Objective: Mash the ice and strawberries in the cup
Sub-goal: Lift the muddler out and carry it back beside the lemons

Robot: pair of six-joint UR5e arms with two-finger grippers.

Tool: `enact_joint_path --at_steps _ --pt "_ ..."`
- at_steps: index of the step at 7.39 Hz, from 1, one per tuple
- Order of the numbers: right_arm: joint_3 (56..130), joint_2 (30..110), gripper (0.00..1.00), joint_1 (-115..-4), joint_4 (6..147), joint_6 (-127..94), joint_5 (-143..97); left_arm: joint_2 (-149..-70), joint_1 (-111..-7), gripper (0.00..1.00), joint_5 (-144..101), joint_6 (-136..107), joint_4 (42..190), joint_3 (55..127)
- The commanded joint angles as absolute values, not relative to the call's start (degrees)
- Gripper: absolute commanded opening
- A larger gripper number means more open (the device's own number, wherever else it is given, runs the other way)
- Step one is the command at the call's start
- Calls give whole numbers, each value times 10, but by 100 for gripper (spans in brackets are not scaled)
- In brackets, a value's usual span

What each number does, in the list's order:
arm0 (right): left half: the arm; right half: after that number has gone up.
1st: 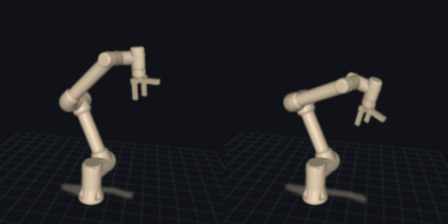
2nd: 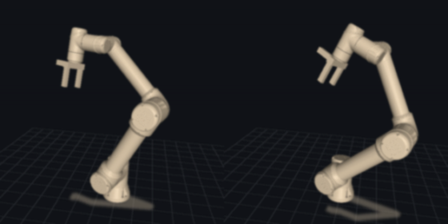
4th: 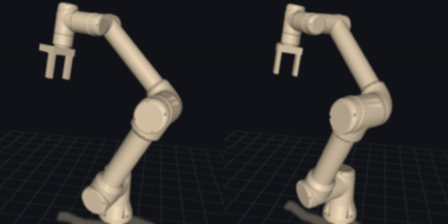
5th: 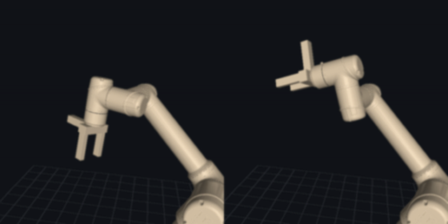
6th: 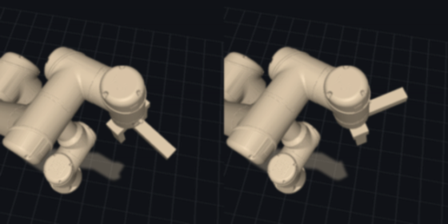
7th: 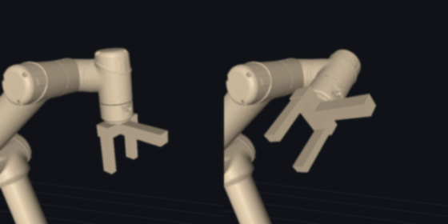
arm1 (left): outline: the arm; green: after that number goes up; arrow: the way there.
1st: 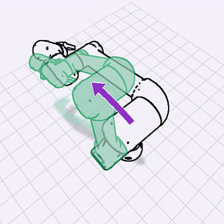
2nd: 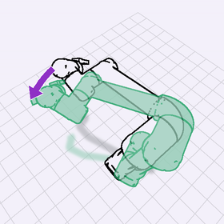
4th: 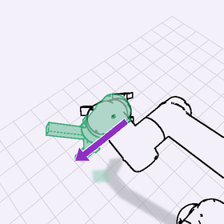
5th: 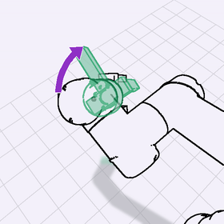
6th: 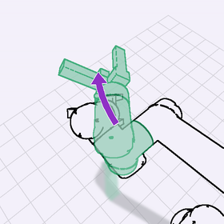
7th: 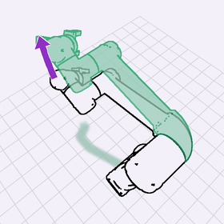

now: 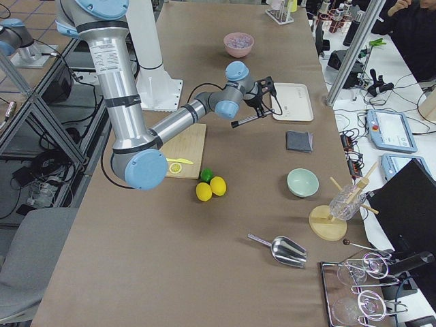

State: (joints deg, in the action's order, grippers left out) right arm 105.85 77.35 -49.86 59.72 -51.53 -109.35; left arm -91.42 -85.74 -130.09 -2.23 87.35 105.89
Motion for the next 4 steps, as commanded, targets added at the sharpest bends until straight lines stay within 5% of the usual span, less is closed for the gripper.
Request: enact_joint_path --at_steps 1,4 --pt "1015 808 0 -568 652 -477 -1244 -915 -857 97 -1301 -23 874 1058" --pt "894 790 0 -570 657 -435 -1252 -914 -858 97 -1301 -23 874 1062"
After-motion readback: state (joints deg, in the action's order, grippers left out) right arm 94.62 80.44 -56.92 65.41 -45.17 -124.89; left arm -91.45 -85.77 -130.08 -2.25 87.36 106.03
